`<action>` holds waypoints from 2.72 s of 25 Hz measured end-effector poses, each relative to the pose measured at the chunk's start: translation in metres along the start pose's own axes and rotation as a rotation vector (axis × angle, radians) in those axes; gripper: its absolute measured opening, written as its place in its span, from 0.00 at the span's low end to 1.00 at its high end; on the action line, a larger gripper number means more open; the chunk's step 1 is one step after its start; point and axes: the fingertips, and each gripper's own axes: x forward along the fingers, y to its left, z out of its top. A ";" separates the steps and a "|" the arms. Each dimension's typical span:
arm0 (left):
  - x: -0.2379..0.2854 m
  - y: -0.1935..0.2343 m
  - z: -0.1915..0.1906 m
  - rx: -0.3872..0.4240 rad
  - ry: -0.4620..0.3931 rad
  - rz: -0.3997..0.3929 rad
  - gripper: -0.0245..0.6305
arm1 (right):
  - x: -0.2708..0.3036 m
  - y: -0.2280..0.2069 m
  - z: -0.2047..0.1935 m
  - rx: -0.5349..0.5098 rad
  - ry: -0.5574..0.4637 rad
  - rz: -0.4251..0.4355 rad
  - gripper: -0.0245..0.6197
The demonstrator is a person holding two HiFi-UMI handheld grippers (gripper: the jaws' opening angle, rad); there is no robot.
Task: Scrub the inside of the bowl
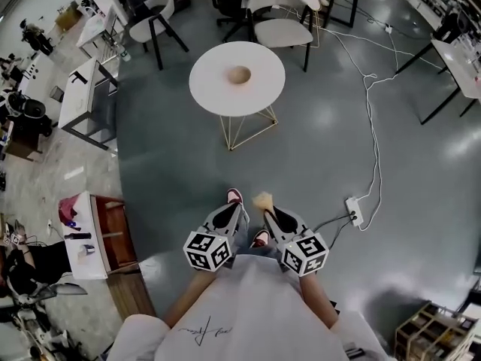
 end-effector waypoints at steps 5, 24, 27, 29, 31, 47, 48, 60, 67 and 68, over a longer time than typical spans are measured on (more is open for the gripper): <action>0.022 0.007 0.016 0.006 0.008 -0.019 0.05 | 0.012 -0.022 0.013 0.034 0.006 -0.030 0.16; 0.118 0.087 0.110 0.014 0.052 -0.077 0.05 | 0.128 -0.066 0.084 0.061 0.003 -0.070 0.16; 0.127 0.102 0.128 0.015 0.050 -0.083 0.05 | 0.151 -0.069 0.097 0.056 0.009 -0.068 0.16; 0.132 0.114 0.137 0.015 0.053 -0.085 0.05 | 0.166 -0.069 0.107 0.040 0.004 -0.071 0.16; 0.136 0.126 0.145 0.017 0.062 -0.085 0.05 | 0.181 -0.069 0.119 0.009 -0.010 -0.085 0.16; 0.142 0.186 0.169 -0.033 0.065 -0.090 0.05 | 0.237 -0.066 0.138 -0.033 0.034 -0.126 0.16; 0.143 0.188 0.169 -0.033 0.065 -0.088 0.05 | 0.238 -0.068 0.139 -0.032 0.040 -0.130 0.16; 0.165 0.237 0.204 -0.077 0.003 0.012 0.05 | 0.282 -0.105 0.164 -0.029 0.061 -0.134 0.16; 0.209 0.268 0.239 -0.070 0.020 0.057 0.05 | 0.315 -0.157 0.202 -0.021 0.070 -0.132 0.16; 0.215 0.270 0.241 -0.072 0.027 0.058 0.05 | 0.321 -0.164 0.208 -0.020 0.072 -0.131 0.16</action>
